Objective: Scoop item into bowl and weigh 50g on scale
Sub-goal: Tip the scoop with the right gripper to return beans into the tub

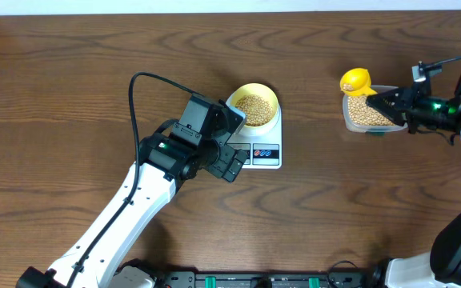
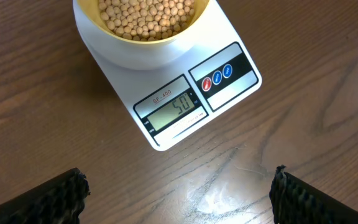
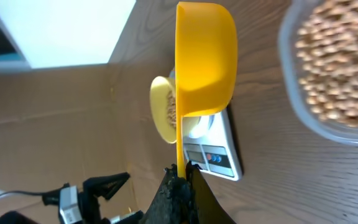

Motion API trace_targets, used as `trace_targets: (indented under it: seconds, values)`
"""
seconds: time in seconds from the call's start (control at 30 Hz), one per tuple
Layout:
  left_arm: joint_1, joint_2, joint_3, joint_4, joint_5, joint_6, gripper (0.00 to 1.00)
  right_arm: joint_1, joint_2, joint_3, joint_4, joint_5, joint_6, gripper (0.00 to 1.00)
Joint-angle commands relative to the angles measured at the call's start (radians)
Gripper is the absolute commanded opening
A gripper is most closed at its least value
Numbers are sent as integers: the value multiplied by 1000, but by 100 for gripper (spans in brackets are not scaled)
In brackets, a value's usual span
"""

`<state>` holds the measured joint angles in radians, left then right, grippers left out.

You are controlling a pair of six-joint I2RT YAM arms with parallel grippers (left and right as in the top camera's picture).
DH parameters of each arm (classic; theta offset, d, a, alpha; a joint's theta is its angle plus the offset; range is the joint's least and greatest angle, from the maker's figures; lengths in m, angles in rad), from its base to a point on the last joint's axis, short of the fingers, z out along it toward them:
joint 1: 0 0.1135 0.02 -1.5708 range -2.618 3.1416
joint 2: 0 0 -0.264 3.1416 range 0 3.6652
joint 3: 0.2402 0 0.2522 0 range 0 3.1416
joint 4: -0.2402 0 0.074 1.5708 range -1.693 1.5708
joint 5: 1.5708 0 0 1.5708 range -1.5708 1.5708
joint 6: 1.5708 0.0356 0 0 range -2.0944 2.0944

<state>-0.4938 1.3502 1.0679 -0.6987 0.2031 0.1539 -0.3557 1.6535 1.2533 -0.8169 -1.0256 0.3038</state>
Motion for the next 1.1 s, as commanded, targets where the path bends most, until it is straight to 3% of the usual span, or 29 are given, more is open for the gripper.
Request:
trace_targets:
  seconds: [0.0,0.3,0.5,0.77,0.93,1.07]
  values:
    - [0,2,-13,0,-10,-6,96,-23,-27,-4,-3,53,2,1]
    - [0,2,-13,0,-10,-6,96,-25,-27,-4,-14,98,0,1]
    - [0,2,-13,0,-10,-6,96,-25,-27,-4,-101,265,-26,1]
    - [0,2,-13,0,-10,-6,96,-23,-27,-4,-274,318,-233,1]
    - [0,2,-13,0,-10,-6,96,-29,-27,-4,-243,353,-267,1]
    - [0,2,-13,0,-10,-6,96,-37,-27,-4,-167,390,-206,1]
